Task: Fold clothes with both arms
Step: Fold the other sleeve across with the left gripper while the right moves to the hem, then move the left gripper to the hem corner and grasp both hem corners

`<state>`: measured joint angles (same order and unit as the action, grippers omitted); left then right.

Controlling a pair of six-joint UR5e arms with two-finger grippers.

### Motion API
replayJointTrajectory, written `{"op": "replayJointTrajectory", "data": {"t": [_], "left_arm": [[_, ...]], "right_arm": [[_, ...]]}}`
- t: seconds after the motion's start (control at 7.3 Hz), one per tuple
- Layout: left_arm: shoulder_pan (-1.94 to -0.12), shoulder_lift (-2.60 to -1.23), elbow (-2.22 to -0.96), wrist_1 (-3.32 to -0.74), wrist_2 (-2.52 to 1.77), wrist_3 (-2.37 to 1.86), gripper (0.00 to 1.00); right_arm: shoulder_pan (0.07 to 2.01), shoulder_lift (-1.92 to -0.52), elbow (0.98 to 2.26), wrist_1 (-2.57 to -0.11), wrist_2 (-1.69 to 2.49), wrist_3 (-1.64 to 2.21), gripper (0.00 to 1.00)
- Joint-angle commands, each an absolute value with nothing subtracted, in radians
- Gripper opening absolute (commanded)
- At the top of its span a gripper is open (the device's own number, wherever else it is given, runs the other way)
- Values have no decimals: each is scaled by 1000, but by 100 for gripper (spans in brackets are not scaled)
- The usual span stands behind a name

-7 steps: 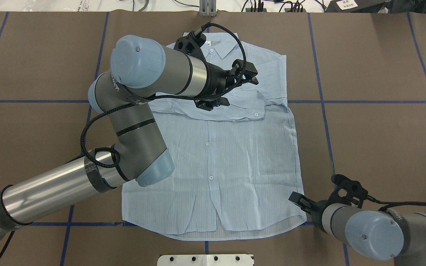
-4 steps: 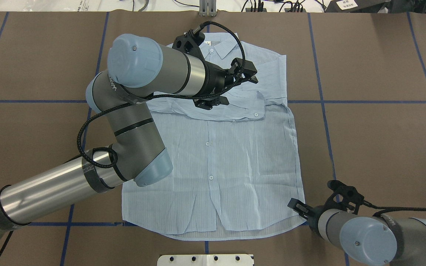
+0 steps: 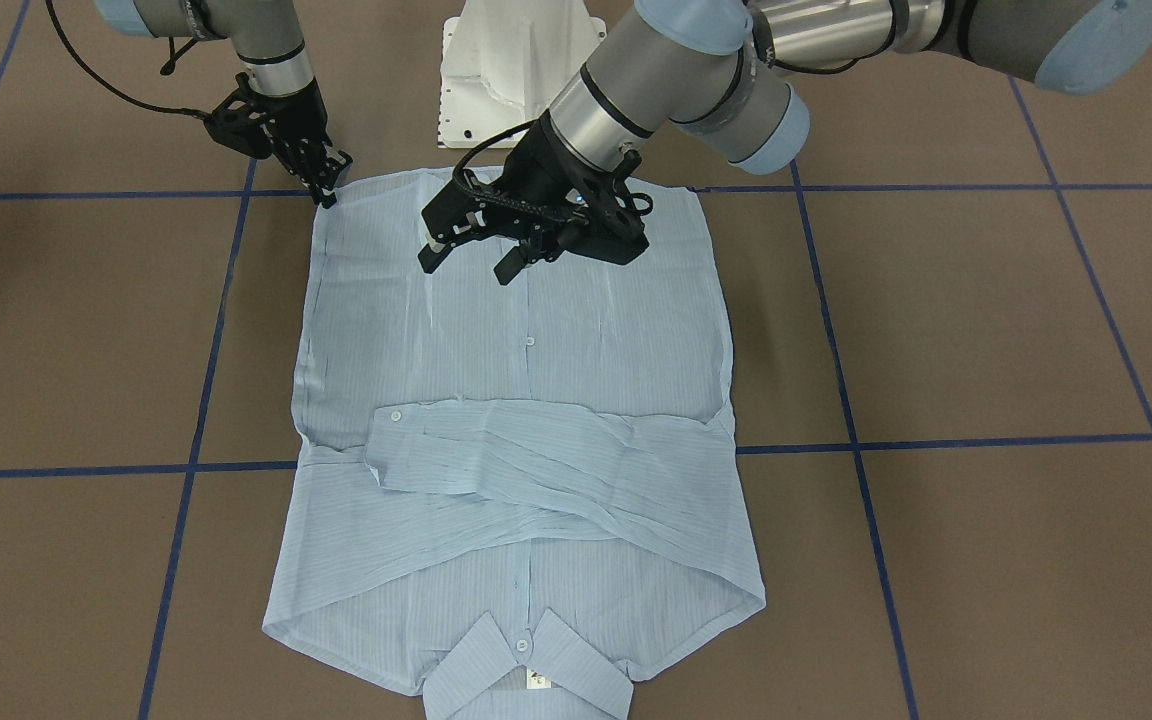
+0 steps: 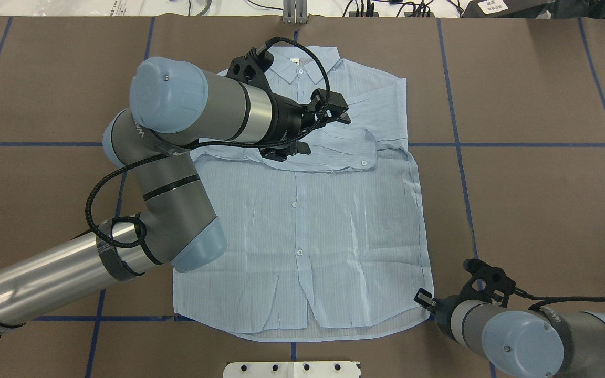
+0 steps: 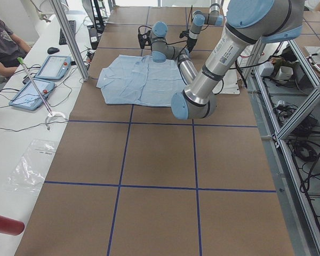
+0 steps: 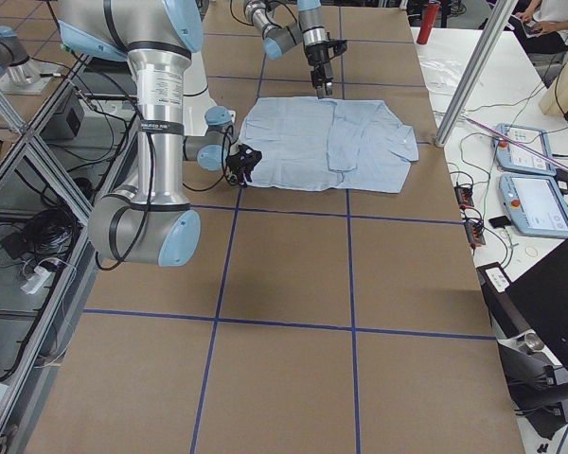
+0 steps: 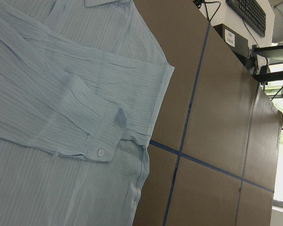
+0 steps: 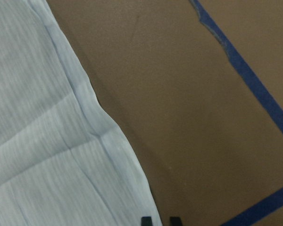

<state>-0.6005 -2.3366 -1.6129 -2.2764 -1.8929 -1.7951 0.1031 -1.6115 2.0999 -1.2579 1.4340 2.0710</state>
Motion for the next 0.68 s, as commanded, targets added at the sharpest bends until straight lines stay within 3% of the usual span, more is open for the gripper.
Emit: {"op": "replayJointTrajectory", "data": {"t": [0.0,0.41,0.55], "left_arm": [[-591,-2210,-1742,-2235,-1891,-1801,99],[-329,-1929,-2094,-1833,-1677,-1798,99],[-277,-1831,-2144,-1818,-1672,-1807,99]], "right_arm": [[107,-1614,2123,-1258,1439,2071,0],[107,-1614,2138,-1258,1440,2071,0],[109,-1614,2149,-1258,1440,2071,0]]}}
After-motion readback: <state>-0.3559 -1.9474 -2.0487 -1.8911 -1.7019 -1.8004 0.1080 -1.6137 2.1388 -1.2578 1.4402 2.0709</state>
